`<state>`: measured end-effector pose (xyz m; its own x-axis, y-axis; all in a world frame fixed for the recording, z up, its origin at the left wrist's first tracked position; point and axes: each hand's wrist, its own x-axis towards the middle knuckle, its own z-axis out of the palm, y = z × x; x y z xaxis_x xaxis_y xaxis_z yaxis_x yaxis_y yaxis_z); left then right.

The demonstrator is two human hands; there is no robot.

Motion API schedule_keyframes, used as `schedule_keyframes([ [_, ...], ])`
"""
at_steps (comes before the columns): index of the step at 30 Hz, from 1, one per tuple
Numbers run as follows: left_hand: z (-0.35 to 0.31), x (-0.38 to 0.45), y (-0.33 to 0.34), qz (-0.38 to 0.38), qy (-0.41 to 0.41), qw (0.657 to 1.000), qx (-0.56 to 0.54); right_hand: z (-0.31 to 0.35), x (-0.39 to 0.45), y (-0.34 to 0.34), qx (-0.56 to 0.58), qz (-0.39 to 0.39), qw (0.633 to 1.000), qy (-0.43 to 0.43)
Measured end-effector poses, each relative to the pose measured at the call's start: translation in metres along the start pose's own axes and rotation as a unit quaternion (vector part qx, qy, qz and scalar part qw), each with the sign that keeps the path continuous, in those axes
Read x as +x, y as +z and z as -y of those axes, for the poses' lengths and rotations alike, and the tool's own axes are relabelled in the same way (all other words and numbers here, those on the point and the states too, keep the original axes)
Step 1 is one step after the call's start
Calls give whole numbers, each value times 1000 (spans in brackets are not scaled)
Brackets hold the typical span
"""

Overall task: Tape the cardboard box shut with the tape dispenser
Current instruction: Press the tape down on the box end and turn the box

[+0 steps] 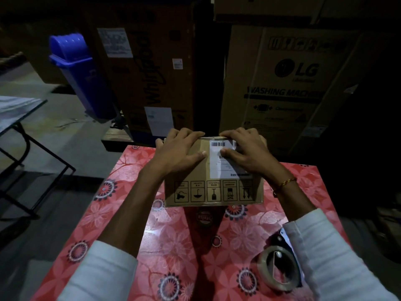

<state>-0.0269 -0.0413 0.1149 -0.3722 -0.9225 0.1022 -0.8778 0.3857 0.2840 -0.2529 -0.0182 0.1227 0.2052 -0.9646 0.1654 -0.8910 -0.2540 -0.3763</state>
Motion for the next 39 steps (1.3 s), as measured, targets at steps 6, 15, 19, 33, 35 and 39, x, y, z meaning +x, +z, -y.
schedule_keyframes([
  [6,-9,-8,4,-23,-19,999,37,6,-5,9,-35,-25,999,4],
  [15,-4,-9,-7,37,5,999,-15,-2,-9,-6,23,42,999,-14],
  [19,-3,-15,-8,47,16,999,-14,2,-18,6,-20,-8,1000,-10],
  [33,-11,-37,27,-200,-84,966,-142,-6,-39,30,186,-175,963,90],
  [35,-20,-44,32,-280,-186,906,-256,-3,-49,35,273,-184,930,165],
  [39,-17,-51,42,-221,-386,727,-523,5,-74,42,415,-155,867,230],
])
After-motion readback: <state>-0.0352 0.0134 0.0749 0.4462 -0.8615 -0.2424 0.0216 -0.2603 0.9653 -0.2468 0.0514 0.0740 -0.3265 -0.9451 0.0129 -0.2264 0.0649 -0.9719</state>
